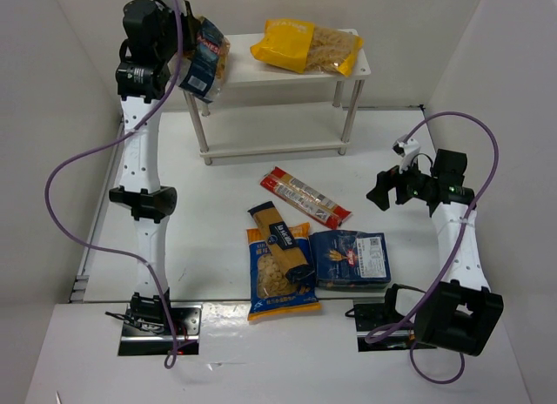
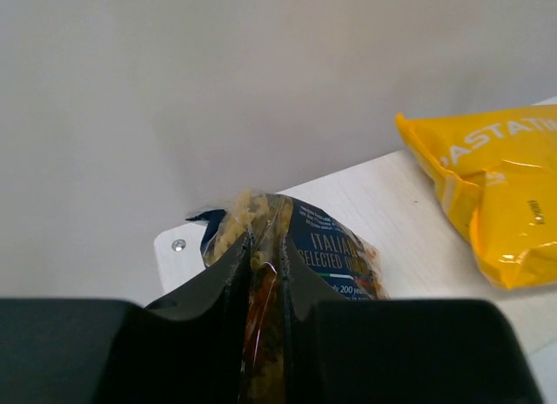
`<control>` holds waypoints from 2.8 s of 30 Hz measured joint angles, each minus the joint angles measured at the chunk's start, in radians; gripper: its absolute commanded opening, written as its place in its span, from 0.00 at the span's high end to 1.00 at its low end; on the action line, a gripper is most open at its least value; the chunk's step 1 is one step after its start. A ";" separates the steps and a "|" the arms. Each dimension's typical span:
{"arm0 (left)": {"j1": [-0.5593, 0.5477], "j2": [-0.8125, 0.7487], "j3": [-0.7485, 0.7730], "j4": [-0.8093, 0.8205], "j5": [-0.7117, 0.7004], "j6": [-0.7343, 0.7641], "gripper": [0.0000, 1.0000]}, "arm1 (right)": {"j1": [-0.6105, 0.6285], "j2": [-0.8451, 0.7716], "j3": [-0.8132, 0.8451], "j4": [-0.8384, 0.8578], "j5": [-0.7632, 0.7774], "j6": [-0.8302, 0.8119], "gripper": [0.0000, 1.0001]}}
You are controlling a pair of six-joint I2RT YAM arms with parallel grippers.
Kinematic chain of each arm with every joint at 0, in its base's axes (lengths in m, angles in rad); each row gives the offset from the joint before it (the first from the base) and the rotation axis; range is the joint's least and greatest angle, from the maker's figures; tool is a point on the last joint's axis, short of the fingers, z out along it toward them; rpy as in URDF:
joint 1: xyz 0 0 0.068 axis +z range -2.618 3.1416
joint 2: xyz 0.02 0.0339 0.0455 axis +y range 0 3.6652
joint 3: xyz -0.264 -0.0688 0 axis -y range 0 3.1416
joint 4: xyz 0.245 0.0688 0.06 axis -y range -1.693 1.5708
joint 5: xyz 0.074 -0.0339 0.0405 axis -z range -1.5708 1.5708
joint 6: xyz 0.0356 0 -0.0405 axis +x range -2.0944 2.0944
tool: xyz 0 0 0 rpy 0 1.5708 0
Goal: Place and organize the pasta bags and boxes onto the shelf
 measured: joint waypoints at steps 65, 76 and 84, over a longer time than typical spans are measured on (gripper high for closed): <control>0.429 -0.374 -0.207 -0.543 0.607 0.195 0.00 | -0.015 -0.112 0.000 -0.035 -0.092 -0.034 0.00; 0.647 -0.822 -1.339 -0.223 0.879 0.164 0.00 | -0.016 -0.125 0.000 -0.035 -0.113 -0.034 0.00; 0.607 -1.144 -1.535 0.174 0.874 -0.023 0.00 | -0.016 -0.130 0.000 -0.034 -0.119 -0.033 0.00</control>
